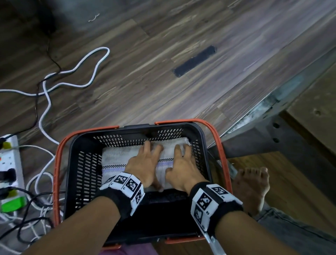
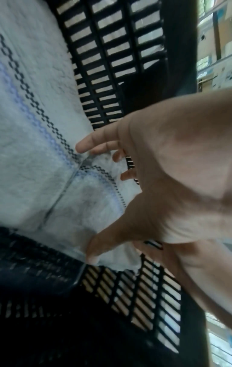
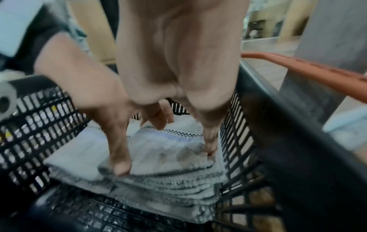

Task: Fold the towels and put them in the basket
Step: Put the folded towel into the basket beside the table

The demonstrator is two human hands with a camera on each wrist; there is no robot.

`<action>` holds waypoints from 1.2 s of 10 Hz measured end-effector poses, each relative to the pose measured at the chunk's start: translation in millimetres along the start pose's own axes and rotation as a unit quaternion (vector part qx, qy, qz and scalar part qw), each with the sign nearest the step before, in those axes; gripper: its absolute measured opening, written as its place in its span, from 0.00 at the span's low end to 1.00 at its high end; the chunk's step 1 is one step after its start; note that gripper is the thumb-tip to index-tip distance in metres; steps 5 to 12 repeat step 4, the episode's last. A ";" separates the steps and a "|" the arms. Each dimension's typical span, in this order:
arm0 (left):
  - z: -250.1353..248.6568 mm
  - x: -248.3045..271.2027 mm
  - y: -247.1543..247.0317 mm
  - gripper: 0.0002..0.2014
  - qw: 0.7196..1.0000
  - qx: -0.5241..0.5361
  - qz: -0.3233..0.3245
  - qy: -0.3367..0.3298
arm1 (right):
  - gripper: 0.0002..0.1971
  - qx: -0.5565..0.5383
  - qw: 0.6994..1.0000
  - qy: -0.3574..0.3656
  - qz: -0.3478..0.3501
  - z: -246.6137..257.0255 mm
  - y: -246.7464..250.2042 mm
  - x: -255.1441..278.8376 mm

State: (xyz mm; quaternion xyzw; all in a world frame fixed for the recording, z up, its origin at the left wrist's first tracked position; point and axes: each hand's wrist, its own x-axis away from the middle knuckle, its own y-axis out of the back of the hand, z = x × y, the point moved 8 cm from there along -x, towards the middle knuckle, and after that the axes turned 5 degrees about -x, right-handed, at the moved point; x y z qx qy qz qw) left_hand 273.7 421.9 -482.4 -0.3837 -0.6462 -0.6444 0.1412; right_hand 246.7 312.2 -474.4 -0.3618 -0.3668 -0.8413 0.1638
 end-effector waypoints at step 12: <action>-3.7 0.2 -1.7 0.58 0.997 -0.066 0.004 0.046 | 0.47 -0.062 0.994 -0.048 0.080 -6.2 8.5 -1.5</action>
